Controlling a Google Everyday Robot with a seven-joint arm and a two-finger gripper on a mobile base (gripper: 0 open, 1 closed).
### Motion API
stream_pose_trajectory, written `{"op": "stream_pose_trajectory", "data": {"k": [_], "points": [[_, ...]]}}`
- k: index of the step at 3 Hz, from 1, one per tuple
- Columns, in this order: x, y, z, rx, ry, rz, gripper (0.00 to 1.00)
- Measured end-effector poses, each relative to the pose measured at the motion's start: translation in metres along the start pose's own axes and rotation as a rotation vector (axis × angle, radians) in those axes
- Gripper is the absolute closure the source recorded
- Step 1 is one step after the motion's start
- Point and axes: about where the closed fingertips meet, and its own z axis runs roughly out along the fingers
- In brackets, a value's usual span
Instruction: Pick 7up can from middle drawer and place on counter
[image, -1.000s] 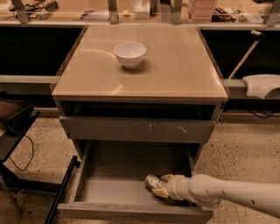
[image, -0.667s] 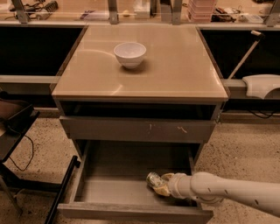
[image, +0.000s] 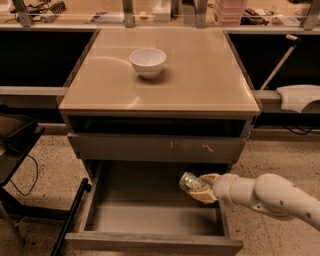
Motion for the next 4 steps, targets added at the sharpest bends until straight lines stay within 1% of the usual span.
{"op": "stream_pose_trajectory", "data": {"k": [1,2,3,4], "points": [[-0.050,-0.020,-0.075,0.039,-0.040,-0.019,1.00],[-0.097,-0.042,-0.146,0.092,-0.057,-0.047,1.00],[-0.155,-0.066,-0.210,0.182,-0.075,-0.072,1.00],[-0.155,-0.065,-0.210,0.182,-0.075,-0.072,1.00]]}}
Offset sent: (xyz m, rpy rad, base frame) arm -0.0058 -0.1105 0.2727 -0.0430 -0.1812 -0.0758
